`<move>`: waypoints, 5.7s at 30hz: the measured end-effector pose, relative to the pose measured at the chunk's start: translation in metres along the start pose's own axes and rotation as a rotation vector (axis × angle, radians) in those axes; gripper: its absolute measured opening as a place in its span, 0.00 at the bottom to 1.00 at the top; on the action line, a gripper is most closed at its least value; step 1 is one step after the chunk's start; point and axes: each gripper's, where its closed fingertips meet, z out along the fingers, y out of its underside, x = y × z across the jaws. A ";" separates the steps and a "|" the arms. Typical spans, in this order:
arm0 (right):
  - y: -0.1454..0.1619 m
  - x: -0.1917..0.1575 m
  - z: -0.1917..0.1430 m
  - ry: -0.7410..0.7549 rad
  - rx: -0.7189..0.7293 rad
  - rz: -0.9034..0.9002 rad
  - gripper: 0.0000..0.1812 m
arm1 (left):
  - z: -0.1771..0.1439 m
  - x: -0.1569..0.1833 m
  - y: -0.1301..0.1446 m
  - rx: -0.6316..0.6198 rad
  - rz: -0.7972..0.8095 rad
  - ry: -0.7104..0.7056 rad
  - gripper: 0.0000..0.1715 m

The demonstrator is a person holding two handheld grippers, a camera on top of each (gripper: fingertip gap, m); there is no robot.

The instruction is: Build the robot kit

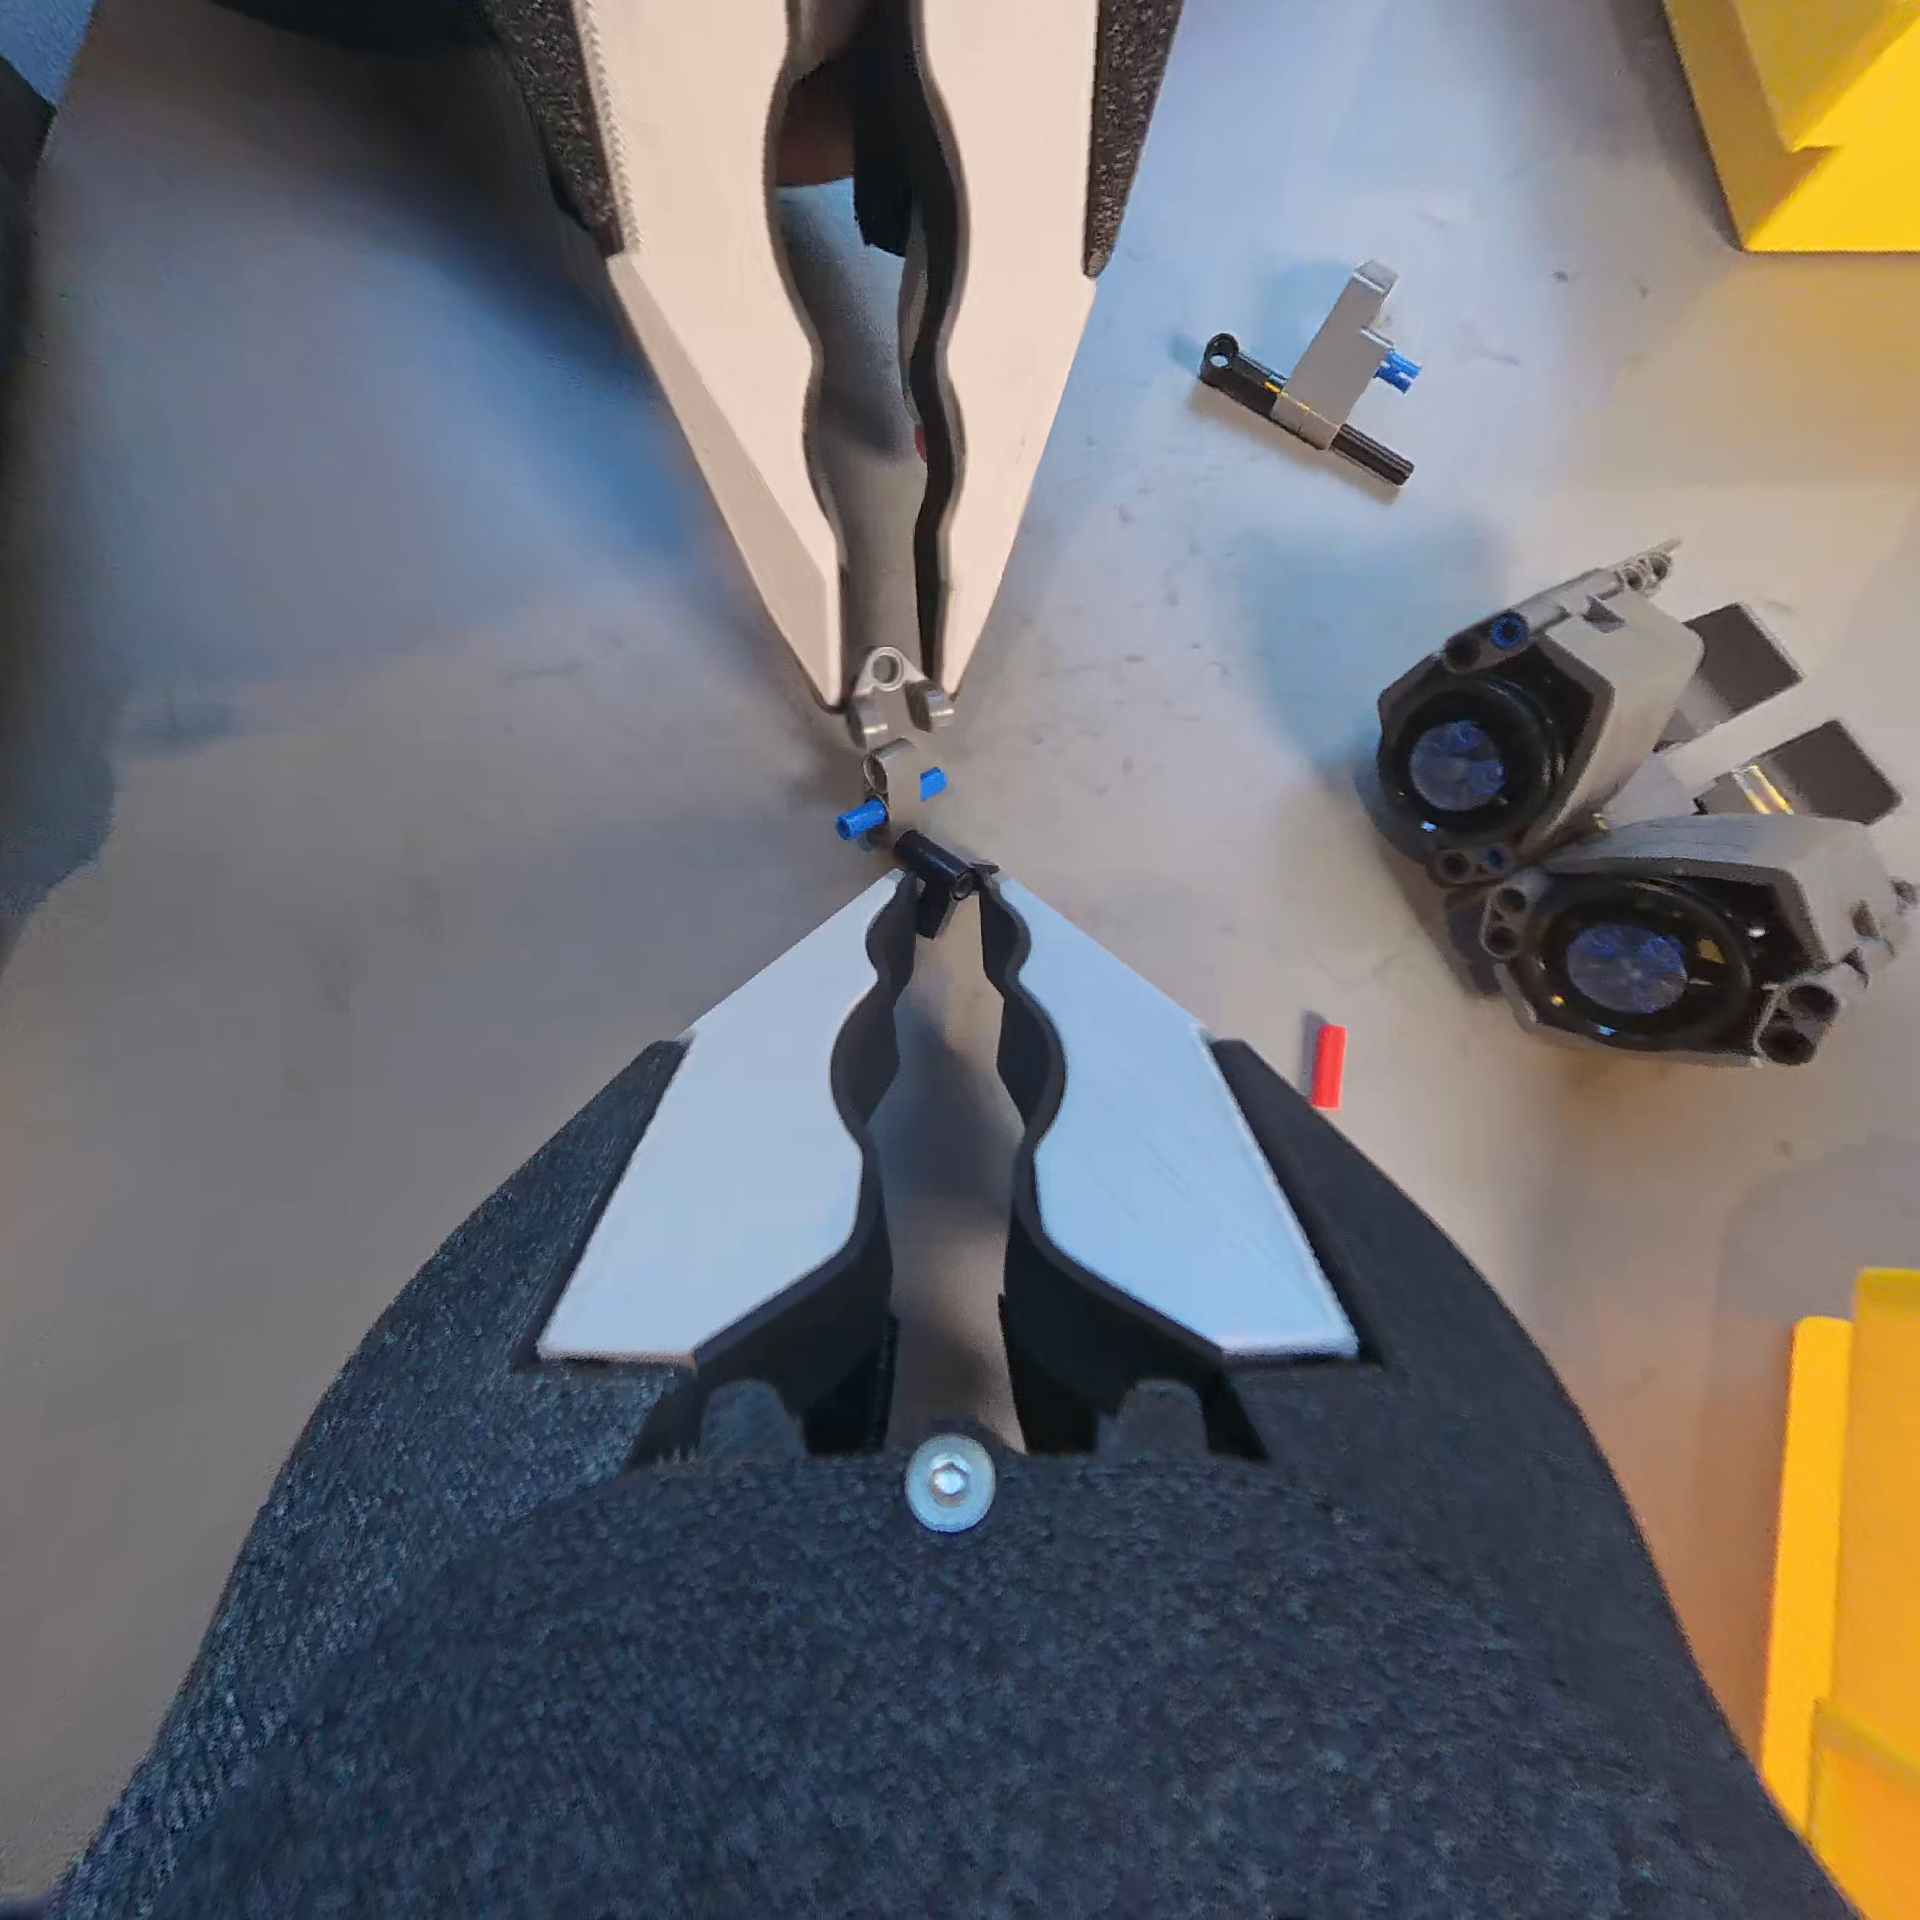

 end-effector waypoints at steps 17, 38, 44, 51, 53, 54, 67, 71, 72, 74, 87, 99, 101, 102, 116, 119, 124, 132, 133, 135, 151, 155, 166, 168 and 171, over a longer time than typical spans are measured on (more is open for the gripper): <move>-0.003 0.007 0.000 0.399 -0.128 -0.109 0.05 | 0.000 0.001 0.006 -0.056 -0.074 -0.004 0.09; -0.004 0.004 0.001 0.439 -0.225 -0.209 0.05 | 0.006 0.002 0.014 -0.120 -0.027 -0.059 0.11; -0.003 0.006 -0.002 0.455 -0.239 -0.207 0.05 | -0.005 0.003 -0.002 -0.022 0.023 -0.073 0.12; -0.008 0.003 -0.002 0.432 -0.201 -0.156 0.05 | 0.005 0.002 -0.007 -0.029 0.097 -0.148 0.07; -0.009 0.003 -0.005 0.427 -0.183 -0.137 0.04 | 0.006 0.001 -0.005 -0.037 0.106 -0.158 0.05; -0.010 0.002 -0.006 0.418 -0.173 -0.126 0.04 | 0.006 0.001 -0.005 -0.035 0.104 -0.154 0.05; -0.052 -0.016 -0.051 -0.040 0.457 0.134 0.23 | -0.026 0.025 -0.046 0.312 0.134 0.065 0.04; -0.057 -0.019 -0.050 -0.072 0.488 0.124 0.10 | -0.025 0.029 -0.046 0.318 0.150 0.075 0.04; -0.056 -0.018 -0.049 -0.073 0.477 0.119 0.10 | -0.025 0.028 -0.045 0.314 0.148 0.075 0.04; -0.053 -0.017 -0.045 -0.074 0.437 0.120 0.09 | -0.021 0.026 -0.039 0.271 0.132 0.073 0.04; -0.024 -0.004 -0.006 -0.027 0.159 0.063 0.09 | 0.008 -0.002 0.015 -0.075 0.149 -0.075 0.16; -0.023 -0.002 -0.001 -0.033 0.163 0.115 0.09 | 0.010 -0.002 0.014 -0.064 0.141 -0.060 0.09; -0.026 -0.002 -0.003 -0.037 0.184 0.133 0.08 | 0.010 -0.001 0.014 -0.060 0.137 -0.057 0.09; -0.027 -0.001 -0.003 -0.034 0.191 0.136 0.08 | 0.010 -0.001 0.014 -0.058 0.135 -0.055 0.09; -0.020 -0.003 0.009 0.006 0.123 0.094 0.08 | 0.010 -0.001 0.014 -0.049 0.125 -0.047 0.09; -0.022 -0.004 0.011 0.007 0.119 0.094 0.08 | 0.010 -0.001 0.014 -0.047 0.127 -0.048 0.09; -0.021 -0.004 0.011 0.019 0.101 0.102 0.09 | 0.010 -0.001 0.014 -0.042 0.130 -0.056 0.09; -0.023 -0.001 0.006 0.023 0.123 0.114 0.09 | 0.009 0.000 0.014 -0.040 0.120 -0.039 0.11; -0.023 -0.001 0.006 0.022 0.126 0.115 0.09 | 0.009 0.000 0.014 -0.040 0.121 -0.038 0.11; -0.023 -0.001 0.005 0.018 0.129 0.118 0.09 | 0.009 0.000 0.014 -0.040 0.121 -0.035 0.11; -0.012 -0.005 0.000 -0.009 0.108 0.109 0.12 | 0.004 -0.009 0.018 -0.048 0.135 -0.051 0.07; -0.011 -0.004 -0.002 0.011 0.102 0.106 0.12 | 0.004 -0.009 0.018 -0.050 0.153 -0.056 0.06; -0.011 -0.001 -0.001 0.061 0.081 0.090 0.11 | 0.004 -0.009 0.018 -0.051 0.176 -0.057 0.06; -0.011 -0.001 -0.001 0.066 0.079 0.088 0.11 | 0.004 -0.009 0.019 -0.054 0.181 -0.060 0.05; -0.011 0.001 -0.001 0.071 0.085 0.091 0.09 | 0.003 -0.009 0.019 -0.057 0.189 -0.064 0.04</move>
